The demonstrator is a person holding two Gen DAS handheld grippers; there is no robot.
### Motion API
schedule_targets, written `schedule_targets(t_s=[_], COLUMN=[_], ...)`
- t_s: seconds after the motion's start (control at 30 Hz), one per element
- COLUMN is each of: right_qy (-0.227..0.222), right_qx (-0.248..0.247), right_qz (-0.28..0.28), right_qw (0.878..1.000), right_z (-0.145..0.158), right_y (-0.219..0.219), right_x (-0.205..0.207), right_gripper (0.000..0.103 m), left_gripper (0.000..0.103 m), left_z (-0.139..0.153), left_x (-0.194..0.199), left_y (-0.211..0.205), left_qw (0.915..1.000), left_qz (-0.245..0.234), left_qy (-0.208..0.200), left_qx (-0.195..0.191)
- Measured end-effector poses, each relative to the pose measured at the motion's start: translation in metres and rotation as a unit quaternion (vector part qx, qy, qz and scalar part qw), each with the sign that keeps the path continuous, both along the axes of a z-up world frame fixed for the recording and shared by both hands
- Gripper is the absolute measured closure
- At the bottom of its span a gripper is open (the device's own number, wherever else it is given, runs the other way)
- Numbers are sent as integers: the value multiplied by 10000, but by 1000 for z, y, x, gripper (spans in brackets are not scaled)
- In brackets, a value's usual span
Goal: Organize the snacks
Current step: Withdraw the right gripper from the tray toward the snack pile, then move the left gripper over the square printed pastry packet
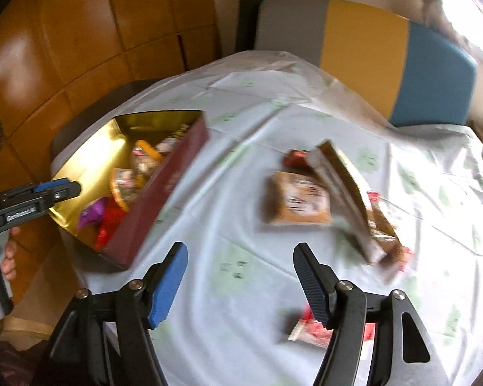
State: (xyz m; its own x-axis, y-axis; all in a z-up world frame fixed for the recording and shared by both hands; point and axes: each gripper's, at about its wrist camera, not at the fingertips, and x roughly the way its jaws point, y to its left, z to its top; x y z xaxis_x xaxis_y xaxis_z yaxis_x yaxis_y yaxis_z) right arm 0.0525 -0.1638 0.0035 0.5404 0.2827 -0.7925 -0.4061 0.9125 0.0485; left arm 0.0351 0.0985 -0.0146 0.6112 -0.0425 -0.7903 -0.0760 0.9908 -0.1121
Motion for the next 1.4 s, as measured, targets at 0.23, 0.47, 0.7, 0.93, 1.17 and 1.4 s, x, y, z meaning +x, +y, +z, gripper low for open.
schedule_targets(t_s=[0.23, 0.47, 0.7, 0.93, 1.17, 1.4], right_qy=[-137, -101, 230, 265, 257, 229], right_qx=[-318, -331, 219, 188, 159, 156], right_qz=[-385, -1409, -2607, -2656, -2623, -2601], right_qw=[9987, 9894, 9649, 9635, 9645, 9652], right_z=[7, -6, -11, -11, -11, -8], right_y=[-48, -120, -175, -174, -170, -168], right_x=[8, 25, 34, 31, 33, 32], right_gripper=[27, 26, 22, 20, 19, 19], left_gripper=[64, 63, 63, 63, 63, 63], left_z=[4, 10, 9, 1, -6, -10], left_x=[-1, 3, 11, 19, 25, 32], left_y=[-18, -46, -78, -111, -131, -148], left_qw=[9996, 9969, 9922, 9862, 9815, 9767], left_qz=[-230, -602, -1032, -1463, -1689, -1891], left_qy=[-47, -99, -25, 137, 259, 321], left_qx=[168, 506, 700, 768, 862, 964])
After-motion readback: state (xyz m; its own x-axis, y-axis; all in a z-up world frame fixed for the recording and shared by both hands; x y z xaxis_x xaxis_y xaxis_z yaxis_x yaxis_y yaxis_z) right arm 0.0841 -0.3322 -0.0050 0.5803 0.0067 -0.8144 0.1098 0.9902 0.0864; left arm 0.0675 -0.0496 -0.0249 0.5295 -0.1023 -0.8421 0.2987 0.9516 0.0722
